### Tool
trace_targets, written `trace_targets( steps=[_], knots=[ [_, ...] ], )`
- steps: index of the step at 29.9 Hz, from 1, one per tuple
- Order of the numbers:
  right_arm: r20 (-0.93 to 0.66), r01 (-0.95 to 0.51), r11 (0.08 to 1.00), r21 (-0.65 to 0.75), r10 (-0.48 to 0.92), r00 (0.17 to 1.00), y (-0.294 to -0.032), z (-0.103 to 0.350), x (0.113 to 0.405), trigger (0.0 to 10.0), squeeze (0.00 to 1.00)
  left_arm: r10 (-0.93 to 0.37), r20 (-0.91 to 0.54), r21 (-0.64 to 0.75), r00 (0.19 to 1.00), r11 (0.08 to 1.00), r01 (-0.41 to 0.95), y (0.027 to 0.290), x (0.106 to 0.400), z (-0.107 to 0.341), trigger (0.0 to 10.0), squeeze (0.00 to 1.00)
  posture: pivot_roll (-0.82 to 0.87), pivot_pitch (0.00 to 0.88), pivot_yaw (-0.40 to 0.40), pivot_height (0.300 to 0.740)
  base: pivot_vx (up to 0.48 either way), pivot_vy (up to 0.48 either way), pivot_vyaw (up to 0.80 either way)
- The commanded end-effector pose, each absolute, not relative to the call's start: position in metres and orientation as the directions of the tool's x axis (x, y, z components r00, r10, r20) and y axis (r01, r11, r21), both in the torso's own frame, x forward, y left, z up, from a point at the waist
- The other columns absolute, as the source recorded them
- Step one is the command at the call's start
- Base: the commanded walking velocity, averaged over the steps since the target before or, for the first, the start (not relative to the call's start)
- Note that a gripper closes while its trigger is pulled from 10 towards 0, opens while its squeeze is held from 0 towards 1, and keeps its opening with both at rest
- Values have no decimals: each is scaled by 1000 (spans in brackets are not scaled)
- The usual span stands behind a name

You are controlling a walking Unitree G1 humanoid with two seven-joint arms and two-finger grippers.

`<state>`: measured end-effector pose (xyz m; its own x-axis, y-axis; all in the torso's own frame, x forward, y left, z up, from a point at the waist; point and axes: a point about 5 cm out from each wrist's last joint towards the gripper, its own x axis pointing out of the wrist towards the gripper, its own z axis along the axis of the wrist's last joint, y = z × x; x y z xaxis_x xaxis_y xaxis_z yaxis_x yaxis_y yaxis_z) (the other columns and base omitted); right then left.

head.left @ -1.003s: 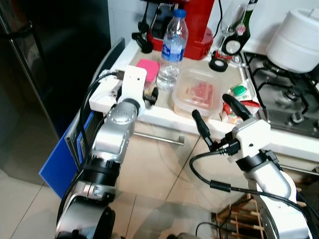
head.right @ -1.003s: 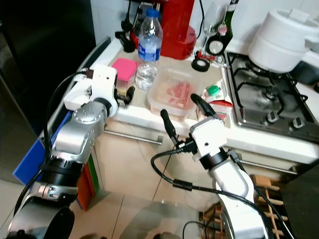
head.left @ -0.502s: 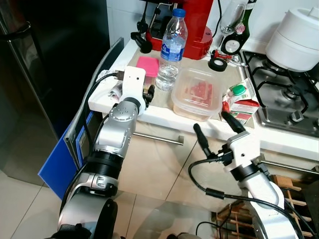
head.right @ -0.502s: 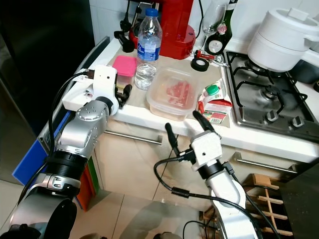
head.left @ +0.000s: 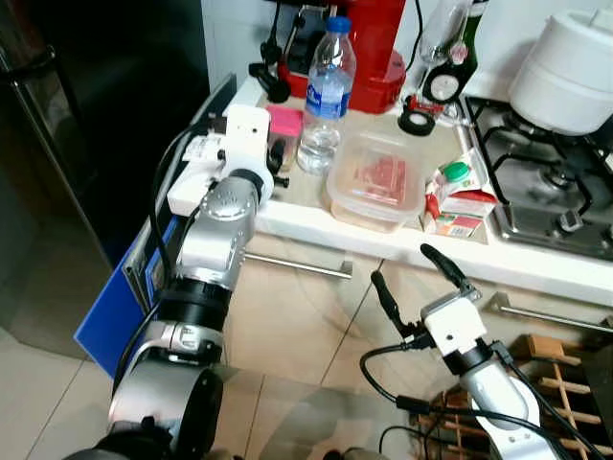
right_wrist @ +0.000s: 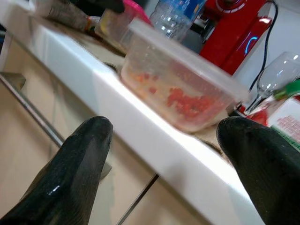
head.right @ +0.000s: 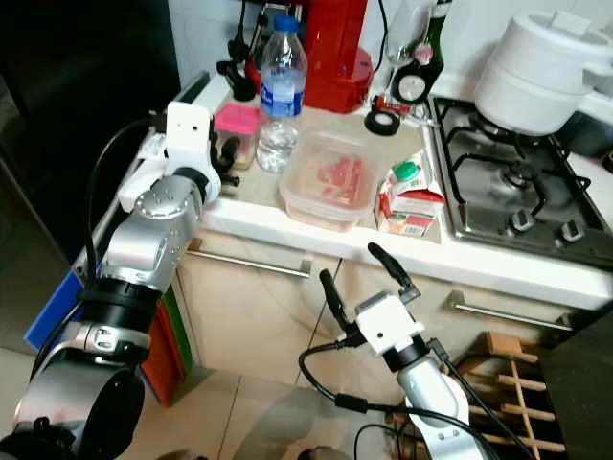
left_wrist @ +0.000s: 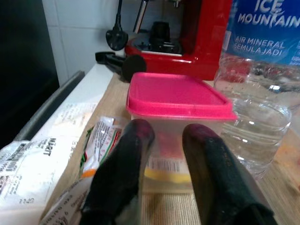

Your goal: Restocking fridge

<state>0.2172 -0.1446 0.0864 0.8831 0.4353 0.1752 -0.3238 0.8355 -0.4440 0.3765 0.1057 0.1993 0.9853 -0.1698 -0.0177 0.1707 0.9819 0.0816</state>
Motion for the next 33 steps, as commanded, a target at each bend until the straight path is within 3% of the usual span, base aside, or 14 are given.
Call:
trace_targets(
  steps=[1,7,8,9,10,27,33],
  knots=[
    [187,-320,830,-457,442,877,-139,86,220,10000,0,-200,-11,101,980,975,200,100,373,203,0,0,-67,0,-59,740,0,0,0],
    [200,-316,829,-462,445,873,-130,84,224,10000,0,-183,-33,133,982,973,186,103,363,205,0,0,-62,0,-59,740,0,0,0],
    [199,-315,829,-463,443,874,-130,83,225,10000,0,-173,-36,138,984,975,177,104,361,206,10000,0,-58,0,-61,740,0,0,0],
    [197,-314,829,-463,442,875,-130,82,225,10000,0,-171,-37,142,985,974,174,105,358,206,10000,0,-58,0,-61,740,0,0,0],
    [195,-314,829,-462,441,876,-129,80,226,10000,0,-165,-36,145,986,975,169,105,356,205,10000,1000,-58,0,-61,740,0,0,0],
    [166,-314,822,-475,434,885,-135,58,234,10000,0,-218,-77,93,973,970,225,88,338,191,10000,1000,-56,0,-67,740,0,0,0],
    [183,-321,818,-477,450,874,-119,56,233,10000,0,-207,-56,127,977,969,212,83,341,195,10000,1000,-57,0,-69,740,0,0,0]
  ],
)
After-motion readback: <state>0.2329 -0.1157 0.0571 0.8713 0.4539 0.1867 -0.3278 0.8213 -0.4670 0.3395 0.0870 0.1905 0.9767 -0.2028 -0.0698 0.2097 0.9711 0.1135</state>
